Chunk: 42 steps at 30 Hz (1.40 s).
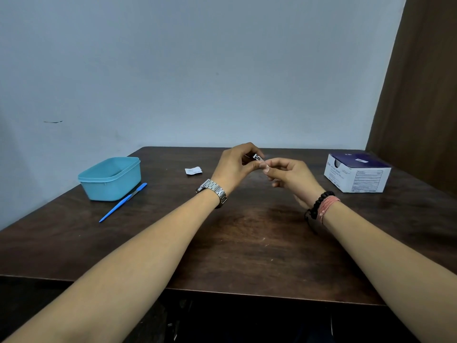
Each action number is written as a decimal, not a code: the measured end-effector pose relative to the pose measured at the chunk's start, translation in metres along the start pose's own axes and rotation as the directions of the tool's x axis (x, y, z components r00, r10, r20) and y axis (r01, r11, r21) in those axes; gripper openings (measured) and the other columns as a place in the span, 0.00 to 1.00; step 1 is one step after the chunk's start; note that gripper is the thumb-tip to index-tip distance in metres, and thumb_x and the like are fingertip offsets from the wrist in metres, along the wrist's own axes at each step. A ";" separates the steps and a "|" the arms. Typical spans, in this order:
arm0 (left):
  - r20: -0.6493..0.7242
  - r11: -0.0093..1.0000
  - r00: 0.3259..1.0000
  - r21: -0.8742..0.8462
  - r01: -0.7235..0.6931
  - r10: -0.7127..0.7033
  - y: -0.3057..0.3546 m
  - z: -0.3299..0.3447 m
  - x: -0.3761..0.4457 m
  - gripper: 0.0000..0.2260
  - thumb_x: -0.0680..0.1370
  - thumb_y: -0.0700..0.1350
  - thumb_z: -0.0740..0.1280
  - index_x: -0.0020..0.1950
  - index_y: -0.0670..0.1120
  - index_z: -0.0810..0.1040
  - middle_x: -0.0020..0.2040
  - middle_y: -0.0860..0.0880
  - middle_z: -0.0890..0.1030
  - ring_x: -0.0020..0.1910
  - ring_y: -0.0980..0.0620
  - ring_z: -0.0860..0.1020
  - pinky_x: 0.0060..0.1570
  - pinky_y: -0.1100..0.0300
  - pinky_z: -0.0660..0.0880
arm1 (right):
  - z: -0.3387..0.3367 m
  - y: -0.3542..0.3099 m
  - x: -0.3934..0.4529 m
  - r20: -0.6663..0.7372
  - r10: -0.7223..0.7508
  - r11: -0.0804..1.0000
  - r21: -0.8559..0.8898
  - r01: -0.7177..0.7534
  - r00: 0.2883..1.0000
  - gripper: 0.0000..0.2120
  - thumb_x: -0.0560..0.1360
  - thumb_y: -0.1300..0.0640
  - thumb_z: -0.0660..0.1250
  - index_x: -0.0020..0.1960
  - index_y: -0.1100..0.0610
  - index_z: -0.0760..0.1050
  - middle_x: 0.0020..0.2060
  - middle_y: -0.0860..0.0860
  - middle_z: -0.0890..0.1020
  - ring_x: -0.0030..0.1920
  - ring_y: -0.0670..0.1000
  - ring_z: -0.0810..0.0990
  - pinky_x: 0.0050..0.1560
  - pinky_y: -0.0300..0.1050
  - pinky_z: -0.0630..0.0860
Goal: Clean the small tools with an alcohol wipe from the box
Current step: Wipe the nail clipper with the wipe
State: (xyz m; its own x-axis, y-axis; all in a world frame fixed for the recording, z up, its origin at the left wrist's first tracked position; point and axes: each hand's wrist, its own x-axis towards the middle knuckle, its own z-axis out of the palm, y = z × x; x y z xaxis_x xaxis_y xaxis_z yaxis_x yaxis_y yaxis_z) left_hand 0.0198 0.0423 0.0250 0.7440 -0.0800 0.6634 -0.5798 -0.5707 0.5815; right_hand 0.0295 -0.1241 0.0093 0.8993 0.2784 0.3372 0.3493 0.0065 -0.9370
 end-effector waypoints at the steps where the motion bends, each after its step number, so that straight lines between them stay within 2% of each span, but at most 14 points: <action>1: -0.006 1.000 1.000 -0.007 0.005 -0.005 0.000 0.000 0.000 0.07 0.70 0.43 0.76 0.45 0.45 0.81 0.35 0.59 0.80 0.35 0.65 0.78 0.39 0.73 0.70 | 0.000 0.000 0.000 -0.003 0.003 1.000 0.006 -0.003 1.000 0.04 0.75 0.64 0.70 0.47 0.57 0.81 0.36 0.51 0.78 0.35 0.43 0.75 0.35 0.34 0.74; 6: -0.034 0.999 0.999 -0.036 0.025 -0.026 0.000 -0.001 0.001 0.06 0.71 0.43 0.75 0.45 0.45 0.82 0.38 0.54 0.82 0.35 0.64 0.77 0.39 0.73 0.71 | 0.000 -0.003 0.001 -0.043 0.025 0.998 0.054 -0.023 0.999 0.04 0.75 0.63 0.70 0.46 0.56 0.81 0.36 0.50 0.78 0.35 0.44 0.75 0.35 0.34 0.74; 10: -0.041 1.000 0.999 -0.005 0.014 -0.015 -0.001 -0.001 0.001 0.06 0.71 0.44 0.75 0.45 0.46 0.82 0.41 0.50 0.84 0.38 0.60 0.79 0.41 0.71 0.73 | -0.001 -0.002 0.002 -0.060 0.029 0.997 0.067 -0.025 0.998 0.04 0.75 0.63 0.71 0.48 0.57 0.81 0.38 0.50 0.79 0.35 0.44 0.76 0.35 0.35 0.75; 14: -0.015 0.998 0.999 0.062 -0.029 0.030 -0.003 0.001 0.000 0.06 0.71 0.44 0.76 0.45 0.45 0.82 0.40 0.50 0.84 0.39 0.53 0.80 0.41 0.62 0.76 | -0.001 -0.002 0.002 -0.049 0.028 0.998 0.056 -0.025 0.998 0.04 0.75 0.64 0.70 0.49 0.58 0.81 0.37 0.50 0.79 0.35 0.43 0.75 0.35 0.35 0.74; 18: 0.009 0.988 0.998 0.142 -0.062 0.062 -0.005 0.004 0.000 0.07 0.70 0.43 0.76 0.45 0.44 0.82 0.40 0.50 0.82 0.38 0.51 0.78 0.42 0.54 0.75 | 0.000 -0.001 0.002 -0.039 0.038 0.999 -0.001 -0.038 0.999 0.08 0.75 0.68 0.68 0.49 0.58 0.81 0.37 0.51 0.80 0.35 0.44 0.75 0.34 0.35 0.74; 22: -0.019 0.995 1.000 0.095 -0.023 0.024 -0.006 0.001 0.003 0.06 0.70 0.43 0.76 0.45 0.46 0.82 0.41 0.49 0.84 0.40 0.50 0.80 0.44 0.50 0.77 | 0.001 -0.002 0.003 -0.058 0.044 0.999 0.025 -0.043 0.997 0.08 0.75 0.67 0.68 0.46 0.55 0.80 0.37 0.49 0.79 0.35 0.44 0.75 0.34 0.35 0.74; 25: -0.022 0.997 1.000 0.073 -0.018 0.020 -0.006 0.000 0.003 0.05 0.70 0.42 0.76 0.44 0.47 0.82 0.42 0.50 0.84 0.41 0.52 0.81 0.46 0.51 0.77 | 0.001 -0.003 0.002 -0.065 0.036 0.999 0.028 -0.034 0.997 0.07 0.75 0.66 0.68 0.46 0.55 0.80 0.37 0.49 0.79 0.35 0.44 0.75 0.33 0.35 0.74; 35: 0.007 0.981 0.997 0.180 -0.076 0.077 -0.012 0.002 0.004 0.06 0.71 0.44 0.75 0.45 0.45 0.82 0.41 0.49 0.83 0.41 0.50 0.79 0.44 0.49 0.76 | 0.000 0.002 0.003 -0.036 -0.006 1.000 0.004 0.006 0.999 0.05 0.76 0.62 0.70 0.47 0.54 0.82 0.37 0.50 0.80 0.34 0.42 0.75 0.33 0.35 0.74; 42: 0.048 0.949 0.989 0.280 -0.146 0.139 -0.012 -0.001 0.007 0.06 0.71 0.45 0.74 0.47 0.47 0.83 0.40 0.50 0.81 0.39 0.54 0.75 0.42 0.55 0.73 | -0.002 0.002 0.004 -0.062 0.040 0.999 0.038 -0.038 0.997 0.03 0.76 0.60 0.69 0.46 0.55 0.82 0.36 0.51 0.79 0.34 0.45 0.74 0.33 0.35 0.74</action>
State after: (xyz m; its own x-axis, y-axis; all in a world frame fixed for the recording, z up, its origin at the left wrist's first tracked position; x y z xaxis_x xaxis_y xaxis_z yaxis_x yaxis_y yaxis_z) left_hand 0.0315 0.0493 0.0230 0.6715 -0.1970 0.7144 -0.5662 -0.7583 0.3231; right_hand 0.0344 -0.1247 0.0096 0.9274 0.2178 0.3042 0.3046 0.0327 -0.9519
